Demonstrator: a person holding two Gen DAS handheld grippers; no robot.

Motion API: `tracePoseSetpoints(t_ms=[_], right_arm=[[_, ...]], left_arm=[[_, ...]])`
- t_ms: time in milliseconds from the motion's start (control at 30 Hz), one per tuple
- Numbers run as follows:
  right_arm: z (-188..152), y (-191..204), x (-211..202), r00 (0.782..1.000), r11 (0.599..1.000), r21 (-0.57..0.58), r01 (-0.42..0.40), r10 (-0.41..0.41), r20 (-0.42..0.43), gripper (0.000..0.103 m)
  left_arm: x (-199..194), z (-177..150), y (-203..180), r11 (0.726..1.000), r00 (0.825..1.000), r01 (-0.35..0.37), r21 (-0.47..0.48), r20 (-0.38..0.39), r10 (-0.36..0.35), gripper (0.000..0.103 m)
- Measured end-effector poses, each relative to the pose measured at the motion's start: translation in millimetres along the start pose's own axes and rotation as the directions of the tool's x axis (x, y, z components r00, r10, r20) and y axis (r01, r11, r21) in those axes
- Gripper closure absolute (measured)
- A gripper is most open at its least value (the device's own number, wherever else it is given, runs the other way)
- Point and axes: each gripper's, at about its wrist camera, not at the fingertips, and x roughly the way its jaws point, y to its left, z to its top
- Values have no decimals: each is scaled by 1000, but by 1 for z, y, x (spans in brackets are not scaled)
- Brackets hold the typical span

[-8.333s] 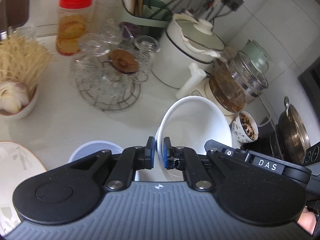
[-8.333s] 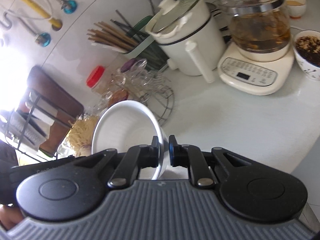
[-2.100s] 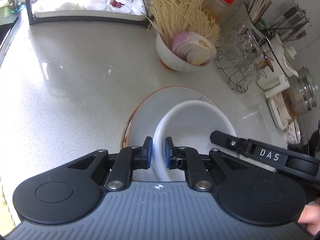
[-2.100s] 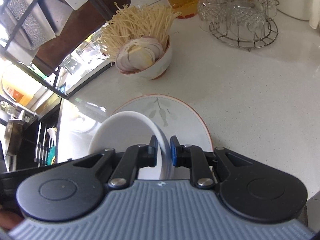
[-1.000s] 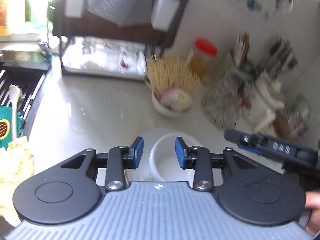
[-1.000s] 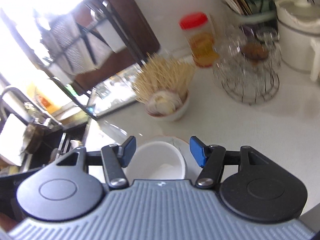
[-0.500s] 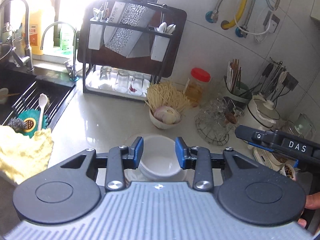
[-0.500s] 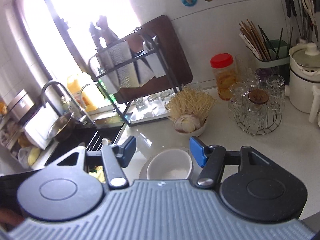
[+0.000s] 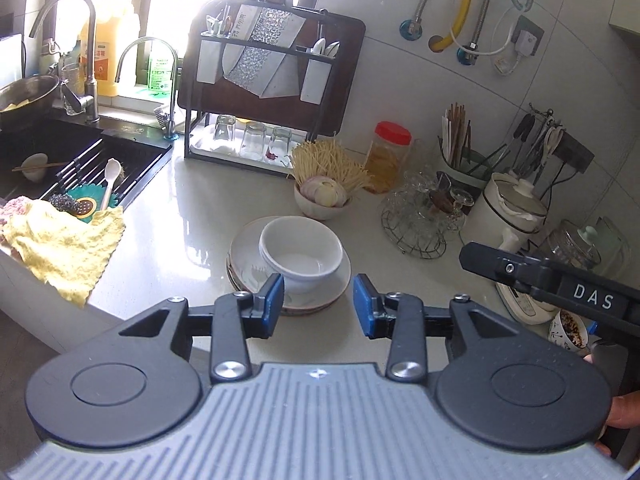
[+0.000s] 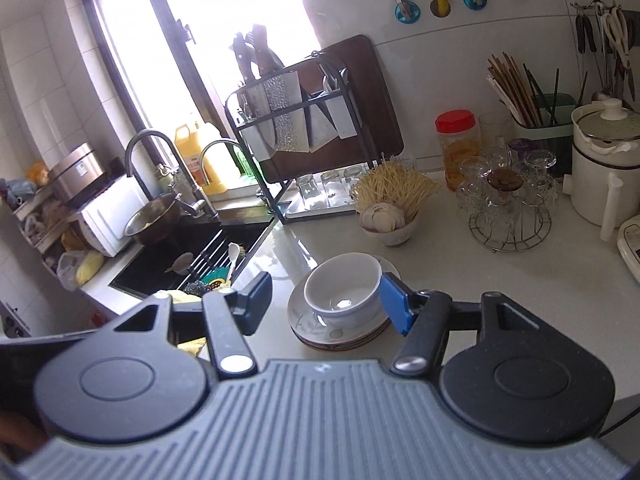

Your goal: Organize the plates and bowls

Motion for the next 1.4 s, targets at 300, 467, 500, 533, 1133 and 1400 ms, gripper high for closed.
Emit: tracePoseSetpoints(t_ms=[300,467,500,533,1133,1400], right_arm=[[-18,3,-26,1000,1000,-3,-1,1,-23,40],[-26,5,-37,1000,1000,-18,-10,10,-18,40],[-28,5,-39,1000,1000,-22,-8,8,-18,40],[-29,5,-42,1000,1000,-26,-9,9,-16,40],[-46,-5,-52,998,997,-59,59,-58,2,40],[-48,-9,-53,998,996,-56,62,-61,12,40]], left_arm=[[-34,-22,-18,1000,999,-7,10,44,6,56],[-41,-34,-22,1000,999,-22,13,27,22,56],[-42,-36,-22,1000,999,-23,10,23,23,56],[-43,-37,-22,1000,1000,-22,6,17,22,55],[-43,-53,-22,999,998,-40,-4,-48,40,51],[-49,-40,-22,999,999,-39,18,-25,39,49]])
